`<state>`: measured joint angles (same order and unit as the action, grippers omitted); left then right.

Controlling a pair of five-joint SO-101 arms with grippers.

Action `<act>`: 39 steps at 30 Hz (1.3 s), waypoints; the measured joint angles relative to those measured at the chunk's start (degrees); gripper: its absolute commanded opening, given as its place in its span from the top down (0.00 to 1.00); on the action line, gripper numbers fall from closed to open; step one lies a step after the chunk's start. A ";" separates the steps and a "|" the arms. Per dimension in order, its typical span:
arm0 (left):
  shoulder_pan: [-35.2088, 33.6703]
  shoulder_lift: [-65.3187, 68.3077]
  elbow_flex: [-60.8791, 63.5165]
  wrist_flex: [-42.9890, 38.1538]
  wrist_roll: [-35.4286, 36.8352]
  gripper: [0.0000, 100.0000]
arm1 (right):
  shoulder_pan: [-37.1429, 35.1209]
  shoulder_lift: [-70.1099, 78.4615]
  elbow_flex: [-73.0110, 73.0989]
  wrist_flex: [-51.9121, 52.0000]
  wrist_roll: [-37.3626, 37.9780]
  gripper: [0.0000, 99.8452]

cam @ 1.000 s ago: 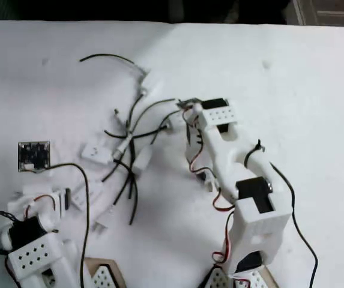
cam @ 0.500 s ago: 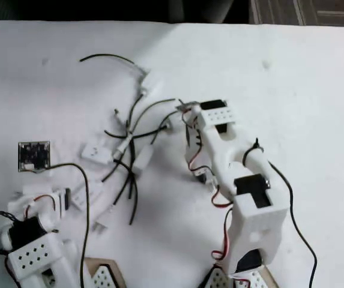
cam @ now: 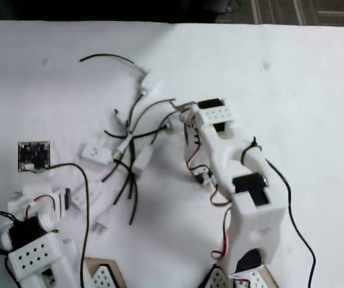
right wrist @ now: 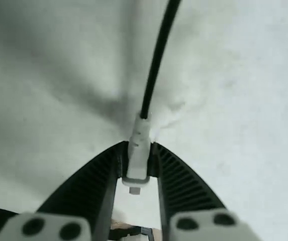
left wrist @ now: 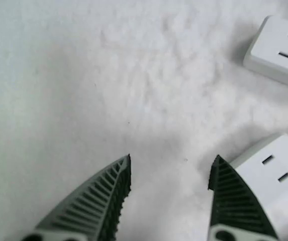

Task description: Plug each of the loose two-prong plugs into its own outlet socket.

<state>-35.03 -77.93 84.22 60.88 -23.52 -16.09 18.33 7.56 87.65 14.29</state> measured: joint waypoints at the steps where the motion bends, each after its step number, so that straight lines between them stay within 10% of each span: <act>1: 0.00 0.00 0.00 0.00 0.00 0.74 | -0.44 -2.37 0.00 1.41 0.00 0.98; 16: 18.02 0.00 -14.07 4.13 9.76 0.74 | -10.81 -50.46 7.91 9.58 0.00 0.98; 39: 51.52 -12.40 -19.69 4.40 24.97 0.74 | -31.91 -91.69 39.56 -11.43 -3.78 0.98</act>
<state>16.48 -90.33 64.53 65.27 1.45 -48.00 -73.36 47.12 76.22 10.51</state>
